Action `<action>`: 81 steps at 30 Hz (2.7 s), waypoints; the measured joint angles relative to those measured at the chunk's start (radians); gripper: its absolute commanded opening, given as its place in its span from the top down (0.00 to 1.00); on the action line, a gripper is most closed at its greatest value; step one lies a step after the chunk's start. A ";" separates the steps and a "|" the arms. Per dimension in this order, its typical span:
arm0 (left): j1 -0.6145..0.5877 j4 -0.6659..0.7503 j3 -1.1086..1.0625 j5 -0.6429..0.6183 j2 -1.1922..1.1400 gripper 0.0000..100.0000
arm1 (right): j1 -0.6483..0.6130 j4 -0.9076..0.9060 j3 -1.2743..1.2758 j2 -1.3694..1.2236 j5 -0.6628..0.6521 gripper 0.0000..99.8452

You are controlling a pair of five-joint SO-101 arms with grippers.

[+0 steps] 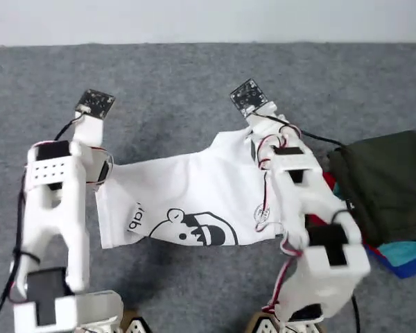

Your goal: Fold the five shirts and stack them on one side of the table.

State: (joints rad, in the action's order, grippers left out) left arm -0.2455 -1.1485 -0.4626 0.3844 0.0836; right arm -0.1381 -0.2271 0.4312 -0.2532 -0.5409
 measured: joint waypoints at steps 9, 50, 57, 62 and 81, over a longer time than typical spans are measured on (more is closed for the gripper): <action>-0.002 -0.135 0.147 0.002 -0.071 0.84 | -0.006 -0.324 -0.242 -0.048 0.081 0.83; -0.040 -0.255 -0.196 0.058 -0.074 0.88 | 0.130 -0.660 0.617 0.801 0.037 0.83; -0.040 -0.229 -0.209 0.058 -0.074 0.92 | 0.078 -0.348 0.773 0.710 0.037 0.83; -0.040 -0.229 -0.209 0.058 -0.074 0.99 | 0.046 -0.287 0.775 0.672 0.037 0.95; -0.153 -0.229 -0.005 0.206 -0.074 0.99 | 0.292 -0.273 0.770 0.672 -0.084 0.99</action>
State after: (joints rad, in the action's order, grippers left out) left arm -0.3989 -1.3771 -0.4672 0.5900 0.0100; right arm 0.1534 -0.5002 1.2014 0.4189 -0.6252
